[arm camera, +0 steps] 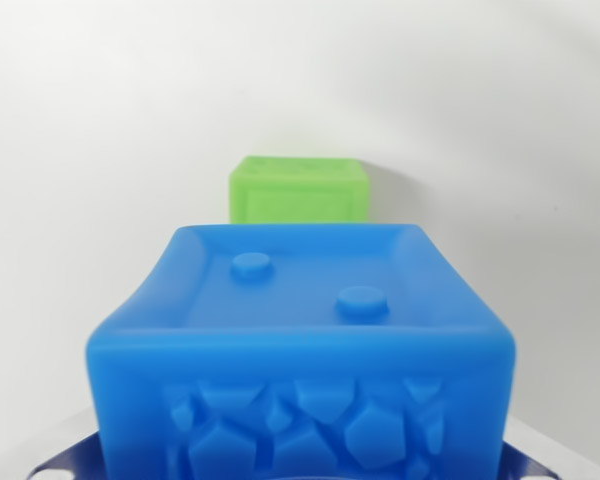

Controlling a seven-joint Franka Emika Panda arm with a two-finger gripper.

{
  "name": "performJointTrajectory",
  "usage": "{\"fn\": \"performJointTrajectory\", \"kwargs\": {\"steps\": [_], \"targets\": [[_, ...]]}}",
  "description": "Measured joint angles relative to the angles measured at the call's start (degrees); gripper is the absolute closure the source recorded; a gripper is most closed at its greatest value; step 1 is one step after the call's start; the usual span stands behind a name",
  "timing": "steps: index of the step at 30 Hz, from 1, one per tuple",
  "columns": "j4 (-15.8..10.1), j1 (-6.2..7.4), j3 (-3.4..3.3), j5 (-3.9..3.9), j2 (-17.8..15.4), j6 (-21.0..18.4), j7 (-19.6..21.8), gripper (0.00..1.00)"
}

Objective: Stack cube

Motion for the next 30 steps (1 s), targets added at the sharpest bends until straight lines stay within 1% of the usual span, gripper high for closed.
{"fn": "performJointTrajectory", "kwargs": {"steps": [18,30], "targets": [[-0.13,0.0,0.04,0.14,5.27,5.44,-0.11,1.0],[0.03,0.0,0.07,0.22,7.79,7.75,-0.15,1.0]]}}
